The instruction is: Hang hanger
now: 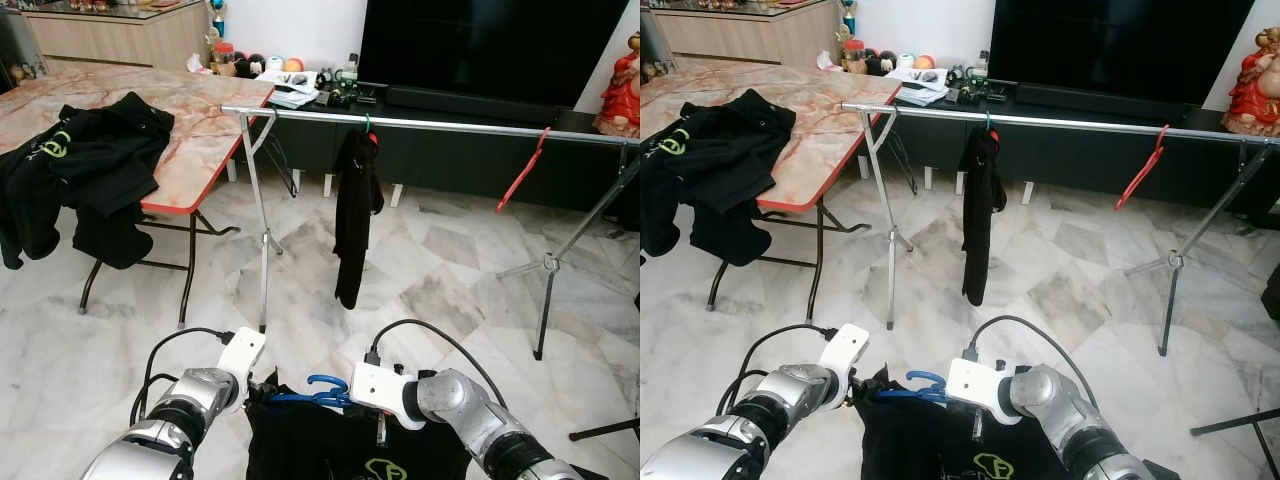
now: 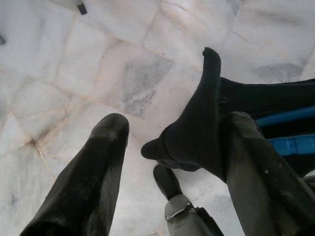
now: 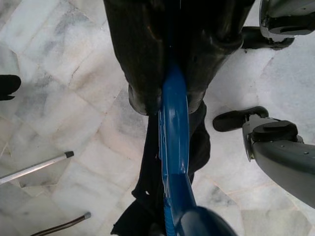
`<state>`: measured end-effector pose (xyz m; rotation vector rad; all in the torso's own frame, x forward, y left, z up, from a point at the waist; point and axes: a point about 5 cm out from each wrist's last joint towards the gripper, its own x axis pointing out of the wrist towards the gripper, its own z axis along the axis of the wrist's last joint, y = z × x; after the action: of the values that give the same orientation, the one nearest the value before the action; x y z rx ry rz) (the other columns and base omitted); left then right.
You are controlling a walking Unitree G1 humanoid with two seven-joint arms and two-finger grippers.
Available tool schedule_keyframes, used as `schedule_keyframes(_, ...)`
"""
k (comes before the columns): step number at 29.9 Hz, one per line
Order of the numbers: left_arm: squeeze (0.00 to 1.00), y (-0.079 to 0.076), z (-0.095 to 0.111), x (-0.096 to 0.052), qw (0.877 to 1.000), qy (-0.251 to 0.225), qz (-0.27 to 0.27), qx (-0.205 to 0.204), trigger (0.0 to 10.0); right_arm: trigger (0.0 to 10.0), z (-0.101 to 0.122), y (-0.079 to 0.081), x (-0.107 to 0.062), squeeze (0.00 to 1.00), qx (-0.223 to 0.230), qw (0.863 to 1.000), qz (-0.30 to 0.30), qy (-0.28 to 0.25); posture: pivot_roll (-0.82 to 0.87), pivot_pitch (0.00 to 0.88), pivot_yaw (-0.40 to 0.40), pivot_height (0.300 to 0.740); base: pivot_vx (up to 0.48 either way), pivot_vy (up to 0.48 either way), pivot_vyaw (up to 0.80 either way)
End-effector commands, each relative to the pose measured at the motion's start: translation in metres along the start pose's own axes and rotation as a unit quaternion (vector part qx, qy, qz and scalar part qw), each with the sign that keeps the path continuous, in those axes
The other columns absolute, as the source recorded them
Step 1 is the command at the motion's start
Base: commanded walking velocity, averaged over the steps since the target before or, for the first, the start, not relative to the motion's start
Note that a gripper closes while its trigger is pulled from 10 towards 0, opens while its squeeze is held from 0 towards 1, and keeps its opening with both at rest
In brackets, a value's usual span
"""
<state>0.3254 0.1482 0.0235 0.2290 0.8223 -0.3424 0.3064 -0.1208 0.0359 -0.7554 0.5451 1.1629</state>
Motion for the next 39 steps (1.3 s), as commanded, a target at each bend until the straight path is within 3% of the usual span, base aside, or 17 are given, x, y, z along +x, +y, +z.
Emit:
schedule_keyframes(1,0.00,-0.002,-0.012,0.002,0.999,0.027,0.017,-0.007,10.0,10.0,0.008,-0.010,-0.005,0.00,-0.004,1.000,-0.018,-0.019,0.08,0.018,-0.048,0.740,0.000,0.000,0.00)
schedule_keyframes(11,0.00,-0.005,-0.013,0.004,0.999,0.023,0.036,-0.026,10.0,10.0,0.009,-0.010,-0.005,0.00,-0.007,1.000,-0.019,-0.023,0.08,0.017,-0.046,0.740,0.000,0.000,0.00)
schedule_keyframes(12,0.00,-0.008,-0.012,0.004,0.999,0.022,0.032,-0.030,8.0,10.0,0.009,-0.010,-0.005,0.00,-0.007,1.000,-0.018,-0.025,0.08,0.017,-0.046,0.740,0.000,0.000,0.00)
schedule_keyframes(13,0.00,-0.008,-0.012,0.004,0.999,0.022,0.032,-0.030,8.0,10.0,0.009,-0.010,-0.005,0.00,-0.007,1.000,-0.018,-0.025,0.08,0.017,-0.046,0.740,0.000,0.000,0.00)
schedule_keyframes(14,0.00,-0.011,-0.010,0.005,0.999,0.019,0.029,-0.034,0.8,10.0,0.009,-0.010,-0.005,0.00,-0.007,0.999,-0.018,-0.025,0.08,0.017,-0.046,0.740,0.000,0.000,0.00)
schedule_keyframes(15,0.00,-0.011,-0.010,0.005,0.999,0.019,0.029,-0.034,0.8,10.0,0.009,-0.010,-0.005,0.00,-0.007,0.999,-0.018,-0.025,0.08,0.017,-0.046,0.740,0.000,0.000,0.00)
schedule_keyframes(16,0.00,-0.013,-0.009,0.006,0.999,0.018,0.026,-0.035,0.0,10.0,0.009,-0.010,-0.005,0.00,-0.007,0.999,-0.017,-0.026,0.08,0.017,-0.047,0.740,0.000,0.000,0.00)
schedule_keyframes(29,0.00,-0.043,-0.004,0.012,0.999,0.015,-0.005,-0.042,0.0,10.0,0.009,-0.011,-0.006,0.00,-0.007,0.999,-0.021,-0.023,0.08,0.018,-0.048,0.740,0.000,0.000,0.00)
schedule_keyframes(36,0.00,-0.040,-0.006,0.011,0.999,0.017,-0.005,-0.043,0.0,10.0,0.007,-0.013,-0.007,0.00,-0.005,0.999,-0.025,-0.021,0.08,0.017,-0.047,0.740,0.000,0.000,0.00)
schedule_keyframes(39,0.00,-0.031,-0.009,0.010,0.999,0.019,-0.002,-0.043,0.0,10.0,0.007,-0.013,-0.008,0.00,-0.004,0.999,-0.026,-0.020,0.08,0.017,-0.047,0.740,0.000,0.000,0.00)
